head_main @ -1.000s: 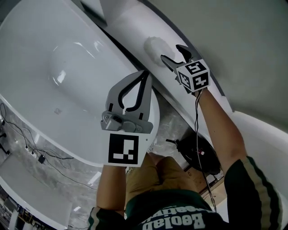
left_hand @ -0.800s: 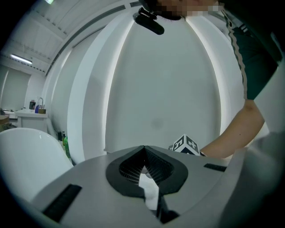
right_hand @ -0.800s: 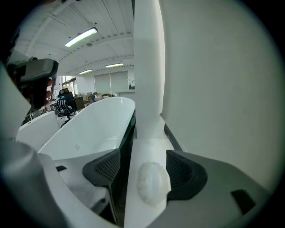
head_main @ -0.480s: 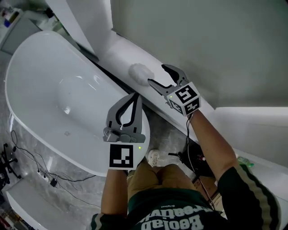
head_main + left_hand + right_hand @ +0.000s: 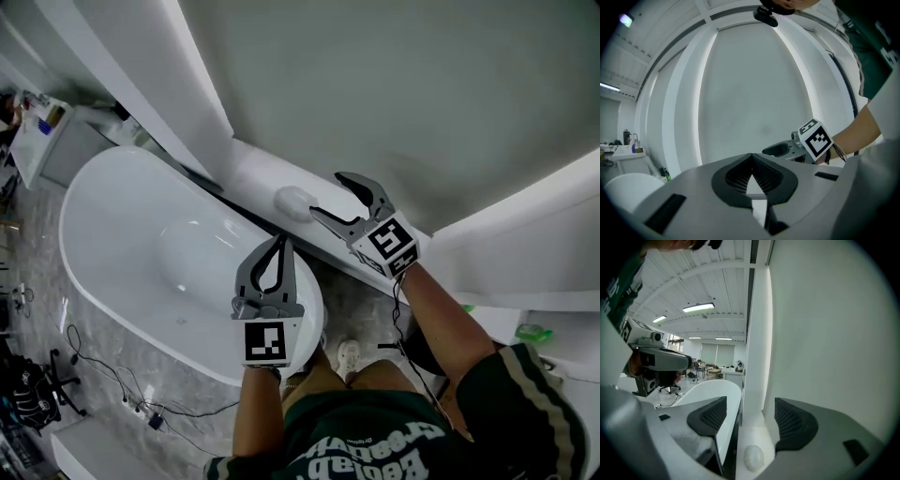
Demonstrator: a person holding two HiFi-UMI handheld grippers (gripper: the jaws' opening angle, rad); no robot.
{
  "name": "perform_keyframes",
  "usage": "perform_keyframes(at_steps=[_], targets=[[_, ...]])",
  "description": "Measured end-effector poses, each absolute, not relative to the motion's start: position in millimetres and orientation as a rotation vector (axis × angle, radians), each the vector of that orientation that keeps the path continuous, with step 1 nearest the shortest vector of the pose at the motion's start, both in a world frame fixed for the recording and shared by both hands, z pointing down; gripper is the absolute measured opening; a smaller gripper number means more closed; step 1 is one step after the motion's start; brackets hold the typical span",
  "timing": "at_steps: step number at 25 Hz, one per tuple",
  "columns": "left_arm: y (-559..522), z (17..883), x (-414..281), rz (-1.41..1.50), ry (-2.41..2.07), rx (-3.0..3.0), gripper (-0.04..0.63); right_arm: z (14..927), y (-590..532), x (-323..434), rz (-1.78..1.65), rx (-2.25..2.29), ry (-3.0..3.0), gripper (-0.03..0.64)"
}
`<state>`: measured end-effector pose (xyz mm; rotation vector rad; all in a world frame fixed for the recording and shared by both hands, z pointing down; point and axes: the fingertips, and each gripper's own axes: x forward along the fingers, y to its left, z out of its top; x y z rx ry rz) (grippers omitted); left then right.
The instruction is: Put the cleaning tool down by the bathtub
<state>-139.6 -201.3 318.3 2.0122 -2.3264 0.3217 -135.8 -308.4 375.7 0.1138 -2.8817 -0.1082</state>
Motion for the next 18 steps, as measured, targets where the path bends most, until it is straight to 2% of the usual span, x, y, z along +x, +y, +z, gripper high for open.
perform_keyframes(at_steps=[11, 18], targets=[[-199, 237, -76, 0.241, -2.254, 2.174, 0.009, 234, -265, -36, -0.209, 0.241, -3.135, 0.307], [-192, 206, -28, 0.261, -2.234, 2.263, 0.009, 183, -234, 15, -0.277, 0.248, -3.230, 0.307]])
